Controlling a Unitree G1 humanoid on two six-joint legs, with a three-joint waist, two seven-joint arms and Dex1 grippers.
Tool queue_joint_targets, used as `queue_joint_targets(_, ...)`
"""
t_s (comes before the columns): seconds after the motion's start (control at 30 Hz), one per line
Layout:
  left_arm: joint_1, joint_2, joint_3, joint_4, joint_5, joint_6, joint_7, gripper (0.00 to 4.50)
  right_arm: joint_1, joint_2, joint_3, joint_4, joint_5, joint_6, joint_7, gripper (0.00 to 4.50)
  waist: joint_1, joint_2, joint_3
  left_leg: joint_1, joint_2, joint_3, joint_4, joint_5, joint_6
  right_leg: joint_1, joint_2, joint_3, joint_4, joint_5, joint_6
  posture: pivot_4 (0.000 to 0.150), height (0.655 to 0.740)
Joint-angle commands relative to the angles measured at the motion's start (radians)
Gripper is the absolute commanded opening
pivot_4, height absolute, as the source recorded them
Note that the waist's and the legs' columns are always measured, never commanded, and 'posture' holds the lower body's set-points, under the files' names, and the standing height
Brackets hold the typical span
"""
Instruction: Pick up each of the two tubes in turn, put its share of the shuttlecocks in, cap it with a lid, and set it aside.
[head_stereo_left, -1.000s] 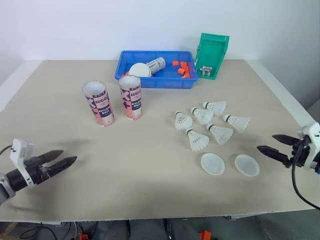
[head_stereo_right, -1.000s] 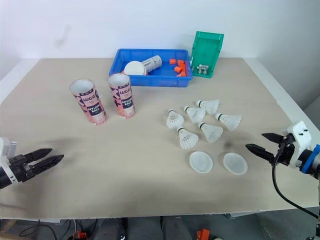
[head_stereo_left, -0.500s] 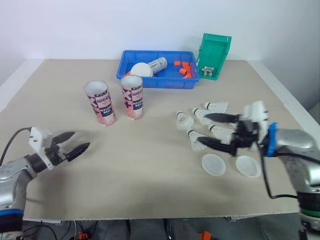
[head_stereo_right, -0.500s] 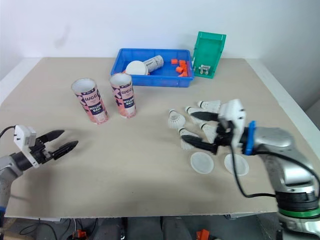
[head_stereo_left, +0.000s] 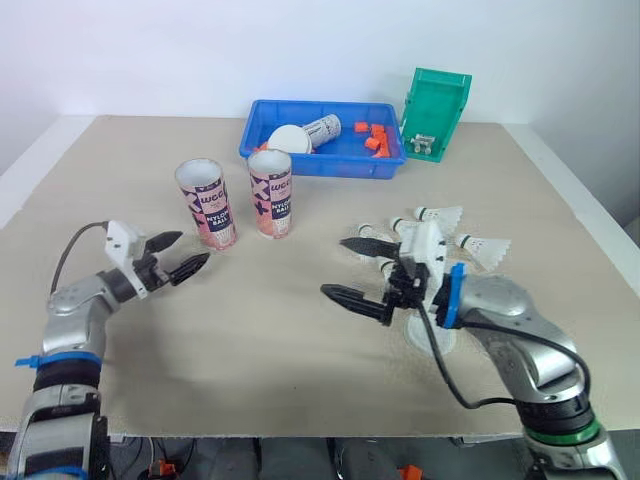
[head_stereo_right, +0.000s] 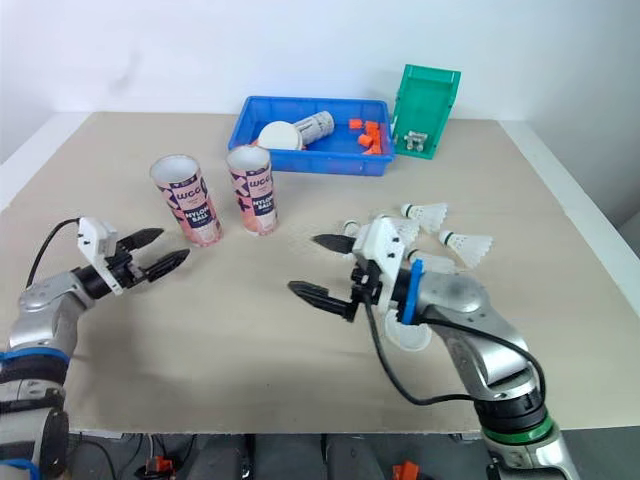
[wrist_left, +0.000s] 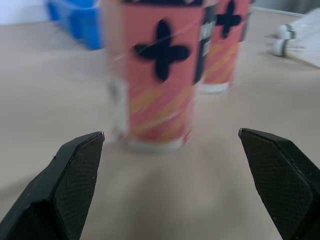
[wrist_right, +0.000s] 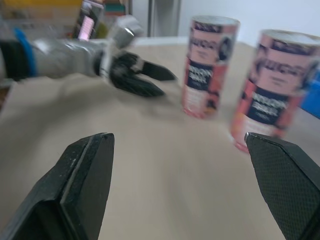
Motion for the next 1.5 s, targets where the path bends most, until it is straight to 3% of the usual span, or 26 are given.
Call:
queue_joint_targets(0.03,-0.071,0.019,-0.002,0.104,0.028,-0.059,-0.020,4.50,0.000,0.016,-0.015,-0.074,0.042,0.020,-0.030,4.48,0.000,0.000,0.000,0.000,0.000,0.000,0.000,0.000,0.000,0.000,0.000,0.000,0.000,0.000,0.000,0.150,0.7038)
queue_joint_targets(0.53,-0.297,-0.060,-0.013,0.444,0.115,-0.141,0.045,4.50,0.019,0.027,-0.024,-0.192,0.120,0.094,-0.104,4.48,0.011,-0.001,0.000,-0.002,0.000,-0.003,0.002,0.000,0.000,0.000,0.000,-0.001,0.000,0.000,0.001,0.150,0.7038)
queue_joint_targets(0.77,-0.355,-0.106,-0.022,0.499,0.164,-0.181,0.153,4.50,0.022,0.020,-0.033,-0.212,0.125,0.103,-0.131,4.48,0.013,-0.001,0.000,-0.004,0.000,-0.005,0.002,0.000,0.000,0.000,0.001,-0.003,0.000,0.002,0.004,0.150,0.7038)
queue_joint_targets(1.17,-0.378,-0.137,-0.015,0.522,0.189,-0.175,0.170,4.50,0.025,0.006,-0.042,-0.214,0.130,0.107,-0.141,4.48,0.012,-0.001,0.000,-0.005,0.000,-0.007,0.002,0.000,0.000,0.000,0.002,-0.004,0.000,0.002,0.005,0.150,0.7038)
queue_joint_targets(1.33,-0.367,-0.142,-0.013,0.517,0.190,-0.179,0.159,3.01,0.031,-0.004,-0.048,-0.217,0.136,0.109,-0.140,4.50,0.012,-0.001,0.000,-0.005,0.000,-0.008,0.002,0.000,0.000,0.000,0.002,-0.004,0.000,0.002,0.004,0.150,0.7038)
queue_joint_targets(1.5,-0.350,-0.142,-0.011,0.500,0.187,-0.199,0.135,3.01,0.034,-0.012,-0.051,-0.215,0.140,0.107,-0.140,4.50,0.012,-0.001,0.000,-0.005,0.000,-0.008,0.002,0.000,0.000,0.000,0.002,-0.004,0.000,0.002,0.004,0.150,0.7038)
